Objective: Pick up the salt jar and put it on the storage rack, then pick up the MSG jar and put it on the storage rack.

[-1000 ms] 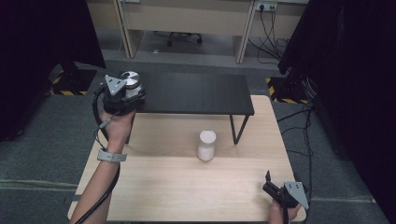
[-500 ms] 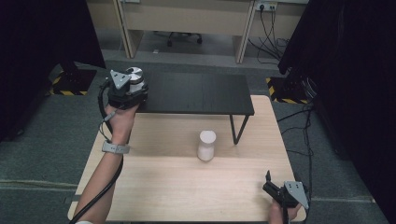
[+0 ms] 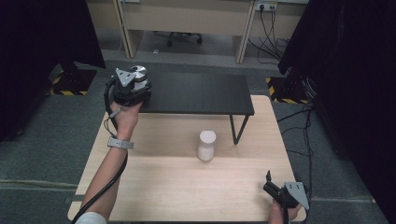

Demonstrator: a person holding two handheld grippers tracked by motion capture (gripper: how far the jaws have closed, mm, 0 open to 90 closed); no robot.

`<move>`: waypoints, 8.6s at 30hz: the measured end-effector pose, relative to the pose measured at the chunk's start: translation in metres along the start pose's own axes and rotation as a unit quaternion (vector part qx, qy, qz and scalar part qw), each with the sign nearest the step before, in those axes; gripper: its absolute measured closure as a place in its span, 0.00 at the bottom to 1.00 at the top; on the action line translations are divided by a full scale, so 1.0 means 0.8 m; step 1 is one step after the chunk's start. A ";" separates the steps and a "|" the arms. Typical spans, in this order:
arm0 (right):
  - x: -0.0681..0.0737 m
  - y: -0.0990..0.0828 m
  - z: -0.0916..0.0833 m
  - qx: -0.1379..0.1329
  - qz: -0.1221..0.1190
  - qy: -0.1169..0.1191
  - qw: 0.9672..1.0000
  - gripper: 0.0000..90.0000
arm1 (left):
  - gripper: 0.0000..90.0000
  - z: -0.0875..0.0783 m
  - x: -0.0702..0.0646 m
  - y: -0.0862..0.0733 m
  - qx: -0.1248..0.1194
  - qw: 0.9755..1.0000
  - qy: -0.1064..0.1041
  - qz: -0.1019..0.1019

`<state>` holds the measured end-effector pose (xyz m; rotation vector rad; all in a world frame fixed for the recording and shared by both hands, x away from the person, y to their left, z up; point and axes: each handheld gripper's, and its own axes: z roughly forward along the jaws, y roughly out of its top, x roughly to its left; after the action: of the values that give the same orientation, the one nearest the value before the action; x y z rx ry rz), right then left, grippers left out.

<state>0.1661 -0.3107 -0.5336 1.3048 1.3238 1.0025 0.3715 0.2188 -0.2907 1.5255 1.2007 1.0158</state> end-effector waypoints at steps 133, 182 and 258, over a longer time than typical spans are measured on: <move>-0.003 0.004 0.001 0.011 -0.017 0.018 1.000 0.00 | 0.00 -0.150 0.054 -0.240 0.108 0.992 0.003 -0.061; -0.004 0.002 0.000 0.005 -0.018 0.021 1.000 0.00 | 0.00 -0.161 0.054 -0.286 0.145 0.985 0.024 -0.089; 0.024 0.030 0.045 -0.001 -0.036 0.273 0.961 0.00 | 0.00 -0.164 0.055 -0.290 0.138 0.986 0.019 -0.090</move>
<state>0.2070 -0.2927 -0.5179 1.0008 1.7647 1.3705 0.2019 0.3086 -0.4807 1.5790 1.5265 0.7857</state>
